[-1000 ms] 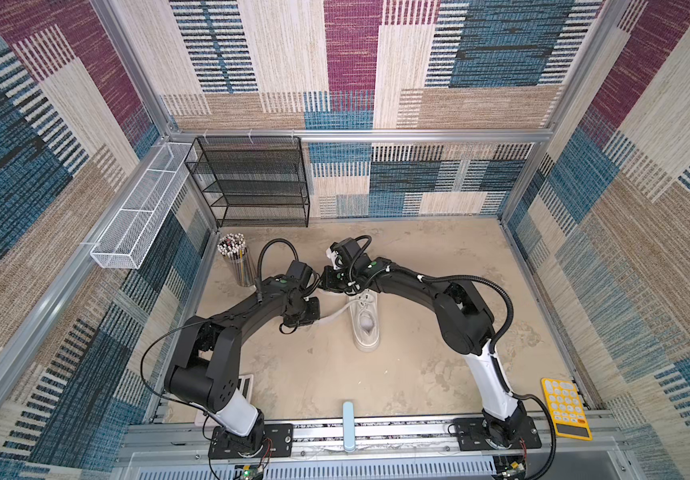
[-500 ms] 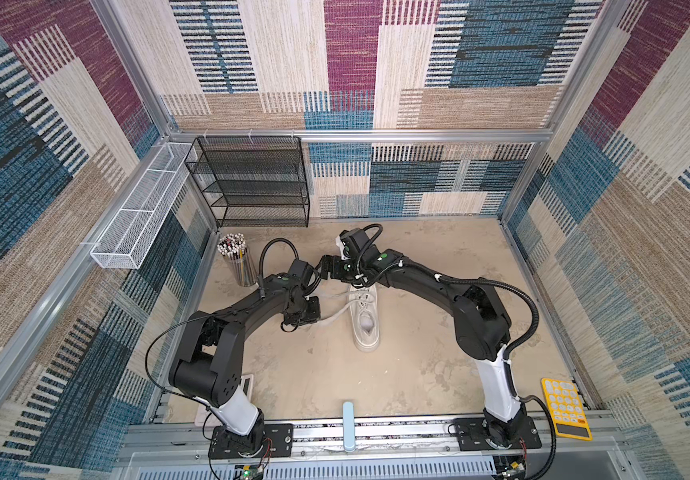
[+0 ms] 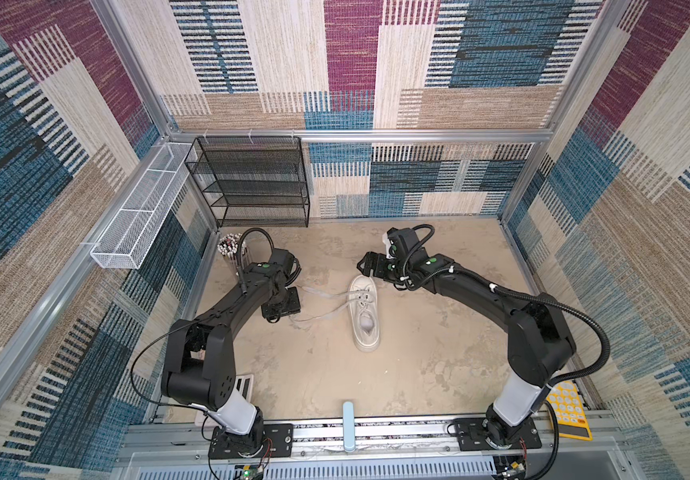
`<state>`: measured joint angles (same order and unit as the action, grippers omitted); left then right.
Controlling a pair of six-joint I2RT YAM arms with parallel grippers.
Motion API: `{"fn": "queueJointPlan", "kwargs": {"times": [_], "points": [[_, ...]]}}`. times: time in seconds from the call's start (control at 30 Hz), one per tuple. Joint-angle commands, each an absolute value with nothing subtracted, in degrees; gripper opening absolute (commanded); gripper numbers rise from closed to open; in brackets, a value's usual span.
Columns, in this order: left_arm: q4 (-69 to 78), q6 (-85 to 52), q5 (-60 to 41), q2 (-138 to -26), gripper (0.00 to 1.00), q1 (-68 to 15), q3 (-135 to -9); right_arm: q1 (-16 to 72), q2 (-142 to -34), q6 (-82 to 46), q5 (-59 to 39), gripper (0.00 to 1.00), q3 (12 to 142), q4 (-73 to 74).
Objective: Tie the shoes
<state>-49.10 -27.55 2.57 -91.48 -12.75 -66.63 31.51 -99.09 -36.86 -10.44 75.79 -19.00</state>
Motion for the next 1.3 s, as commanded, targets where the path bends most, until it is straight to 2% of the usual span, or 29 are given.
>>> {"fn": "queueJointPlan", "kwargs": {"times": [0.0,0.23,0.43,0.7,0.87,1.27], "points": [[-50.6,-30.1,0.5,-91.0,0.50,-14.7,-68.2,30.0,-96.4,-34.5,-10.9,0.95,73.2,-16.1],[-47.8,-35.4,-5.2,-98.4,0.49,-23.4,-73.1,26.7,-92.5,-33.6,-13.6,0.95,68.4,-14.6],[-46.2,-37.6,-6.2,-106.2,0.48,-28.1,-79.5,25.1,-89.6,-32.9,-14.0,0.95,65.8,-14.7],[-42.3,-39.2,-8.3,-112.7,0.40,-28.6,-83.8,23.3,-88.3,-32.4,-14.8,0.95,63.4,-14.6],[-41.6,-39.2,-8.9,-114.5,0.39,-28.6,-84.5,22.7,-88.0,-32.4,-14.9,0.95,62.9,-14.5],[-41.7,-40.4,-4.6,-117.6,0.31,-30.1,-84.5,21.8,-88.6,-32.6,-15.7,0.95,62.3,-14.0]]}}
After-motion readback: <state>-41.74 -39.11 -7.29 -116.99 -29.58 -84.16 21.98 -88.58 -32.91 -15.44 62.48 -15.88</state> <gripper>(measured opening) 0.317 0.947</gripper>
